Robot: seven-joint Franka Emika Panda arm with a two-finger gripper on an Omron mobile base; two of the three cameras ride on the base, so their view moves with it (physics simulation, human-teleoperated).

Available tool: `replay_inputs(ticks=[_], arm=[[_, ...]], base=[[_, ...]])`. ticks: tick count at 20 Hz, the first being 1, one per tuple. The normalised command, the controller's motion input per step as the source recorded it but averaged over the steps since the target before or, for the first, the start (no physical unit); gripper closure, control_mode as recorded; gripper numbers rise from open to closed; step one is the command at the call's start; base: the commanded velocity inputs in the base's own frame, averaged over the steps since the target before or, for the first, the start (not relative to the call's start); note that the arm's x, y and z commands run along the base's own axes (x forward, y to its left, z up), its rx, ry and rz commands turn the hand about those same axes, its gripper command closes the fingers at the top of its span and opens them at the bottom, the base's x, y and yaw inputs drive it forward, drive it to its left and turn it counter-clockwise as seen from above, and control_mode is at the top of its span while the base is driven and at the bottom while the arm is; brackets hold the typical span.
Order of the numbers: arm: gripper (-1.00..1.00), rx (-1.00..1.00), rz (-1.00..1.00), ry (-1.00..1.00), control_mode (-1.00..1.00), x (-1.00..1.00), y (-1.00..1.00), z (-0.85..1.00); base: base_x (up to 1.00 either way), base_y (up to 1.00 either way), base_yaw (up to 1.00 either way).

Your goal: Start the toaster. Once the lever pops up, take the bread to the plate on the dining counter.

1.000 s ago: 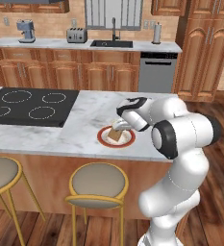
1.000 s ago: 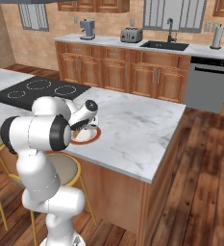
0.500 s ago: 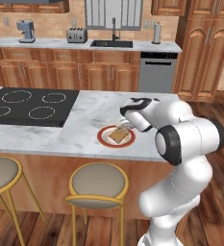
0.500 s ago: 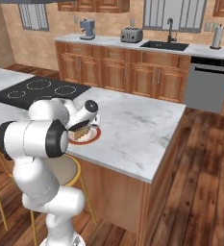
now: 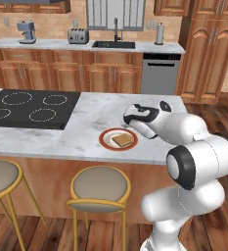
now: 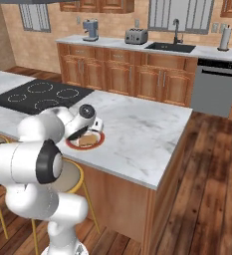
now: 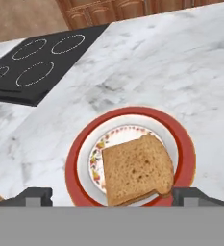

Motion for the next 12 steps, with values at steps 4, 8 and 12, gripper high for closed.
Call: replay_inputs(ticks=[4, 8, 12], arm=[[-1.0, 0.0, -0.18, -0.04, -1.0, -0.21, 0.01, 0.6], [-1.0, 0.0, -0.18, -0.03, -1.0, -0.21, 0.05, 0.61], [-1.0, 0.0, -0.18, -0.02, -1.0, -0.26, 0.0, 0.56]], base=[[0.0, 0.0, 0.0], [0.0, 0.0, 0.0], [0.0, 0.0, 0.0]])
